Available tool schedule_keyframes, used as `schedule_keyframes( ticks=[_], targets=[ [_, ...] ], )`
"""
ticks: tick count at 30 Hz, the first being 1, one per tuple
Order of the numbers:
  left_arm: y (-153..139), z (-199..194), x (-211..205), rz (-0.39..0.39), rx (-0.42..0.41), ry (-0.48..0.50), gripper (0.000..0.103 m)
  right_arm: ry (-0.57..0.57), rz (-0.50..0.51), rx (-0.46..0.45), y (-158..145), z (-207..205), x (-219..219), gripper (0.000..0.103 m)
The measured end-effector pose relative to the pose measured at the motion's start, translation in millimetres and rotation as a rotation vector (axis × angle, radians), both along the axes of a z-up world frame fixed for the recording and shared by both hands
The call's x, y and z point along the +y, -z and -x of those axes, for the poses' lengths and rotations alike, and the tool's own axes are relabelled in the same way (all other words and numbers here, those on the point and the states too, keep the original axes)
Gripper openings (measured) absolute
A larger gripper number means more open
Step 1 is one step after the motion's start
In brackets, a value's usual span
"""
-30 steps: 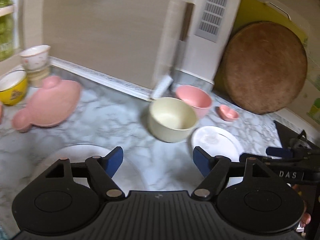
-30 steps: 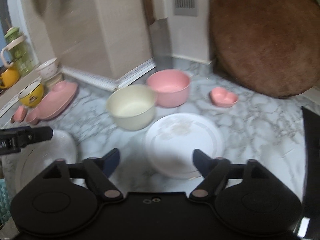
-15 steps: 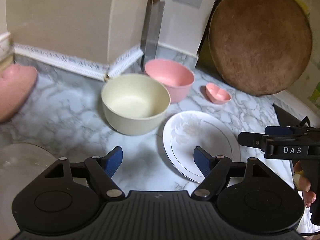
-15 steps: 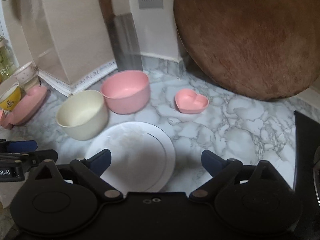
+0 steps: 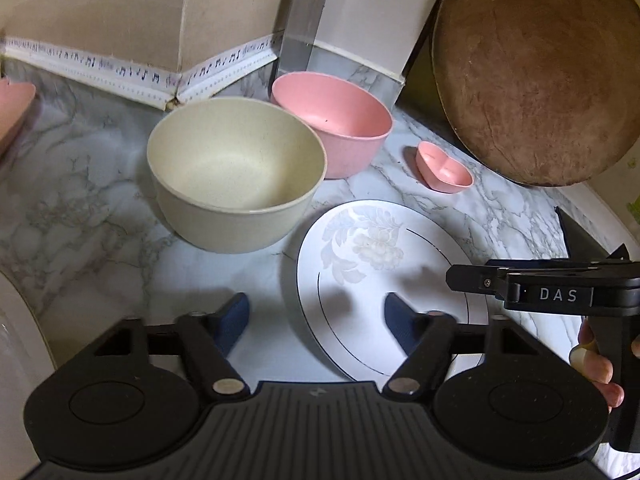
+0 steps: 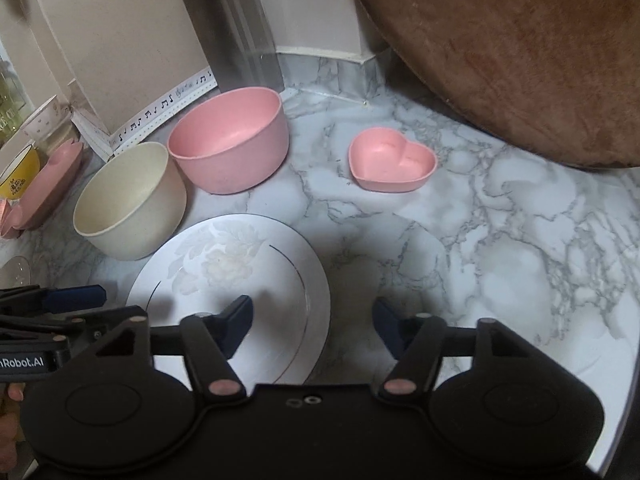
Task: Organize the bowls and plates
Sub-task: 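Move both grippers to the small white floral plate and grasp its rim, then carry the small white plate with both grippers onto the large plate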
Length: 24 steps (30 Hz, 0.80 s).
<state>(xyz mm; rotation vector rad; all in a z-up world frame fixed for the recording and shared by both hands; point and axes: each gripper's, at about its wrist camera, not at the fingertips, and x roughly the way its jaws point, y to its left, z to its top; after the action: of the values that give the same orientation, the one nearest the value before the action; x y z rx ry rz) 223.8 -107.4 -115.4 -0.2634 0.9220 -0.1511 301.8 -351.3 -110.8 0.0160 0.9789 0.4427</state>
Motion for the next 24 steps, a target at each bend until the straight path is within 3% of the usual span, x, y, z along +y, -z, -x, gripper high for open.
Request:
schedule_keyframes(
  ticks=[4, 6, 12, 24],
  targets=[
    [2.9, -2.6, 4.5, 0.044, 0.018, -0.021, 0.052, -0.010, -0.040, 0.040, 4.3, -9.2, -5.1, 0.048],
    [4.0, -4.4, 6.0, 0.059, 0.023, -0.024, 0.038, -0.006, -0.062, 0.058, 5.5, -12.8, -8.2, 0.041],
    [5.5, -5.9, 9.6, 0.100, 0.038, -0.040, 0.023, 0.019, -0.114, 0.096, 6.9, -18.5, -16.3, 0.037],
    [10.7, -6.4, 12.2, 0.096, 0.046, -0.040, 0.013, 0.054, -0.106, 0.105, 8.1, -11.2, -13.3, 0.015]
  ],
)
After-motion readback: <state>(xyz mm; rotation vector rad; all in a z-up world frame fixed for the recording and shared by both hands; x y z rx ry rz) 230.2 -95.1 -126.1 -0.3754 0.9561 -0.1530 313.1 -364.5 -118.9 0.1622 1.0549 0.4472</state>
